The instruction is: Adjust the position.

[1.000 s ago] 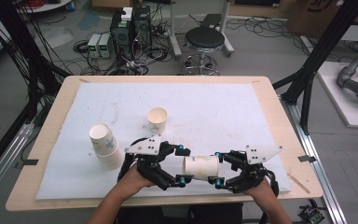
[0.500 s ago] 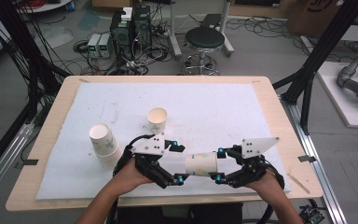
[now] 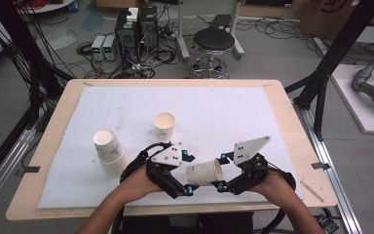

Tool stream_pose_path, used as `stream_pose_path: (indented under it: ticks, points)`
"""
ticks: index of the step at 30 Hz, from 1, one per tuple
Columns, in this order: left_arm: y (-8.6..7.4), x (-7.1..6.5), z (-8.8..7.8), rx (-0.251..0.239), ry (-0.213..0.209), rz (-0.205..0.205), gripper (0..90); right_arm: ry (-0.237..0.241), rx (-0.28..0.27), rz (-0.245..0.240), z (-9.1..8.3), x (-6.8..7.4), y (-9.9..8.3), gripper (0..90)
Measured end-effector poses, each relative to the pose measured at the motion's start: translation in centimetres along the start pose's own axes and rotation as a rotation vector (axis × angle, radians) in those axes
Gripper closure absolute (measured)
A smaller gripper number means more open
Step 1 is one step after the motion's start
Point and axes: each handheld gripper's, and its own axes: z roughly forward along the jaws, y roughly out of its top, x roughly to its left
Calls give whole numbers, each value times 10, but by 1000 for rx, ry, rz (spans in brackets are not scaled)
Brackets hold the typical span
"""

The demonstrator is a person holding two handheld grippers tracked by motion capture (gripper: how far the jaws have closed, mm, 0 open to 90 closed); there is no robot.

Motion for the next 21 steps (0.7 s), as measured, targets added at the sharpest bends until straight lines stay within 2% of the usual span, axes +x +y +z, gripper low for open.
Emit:
stream_pose_path:
  ticks: [13, 21]
  points:
    - [0, 0, 9, 94, -2, 25, 185, -7, 152, -78, 8, 2, 23, 329]
    - [2, 0, 14, 126, 0, 25, 204, -8, 230, -115, 15, 4, 32, 329]
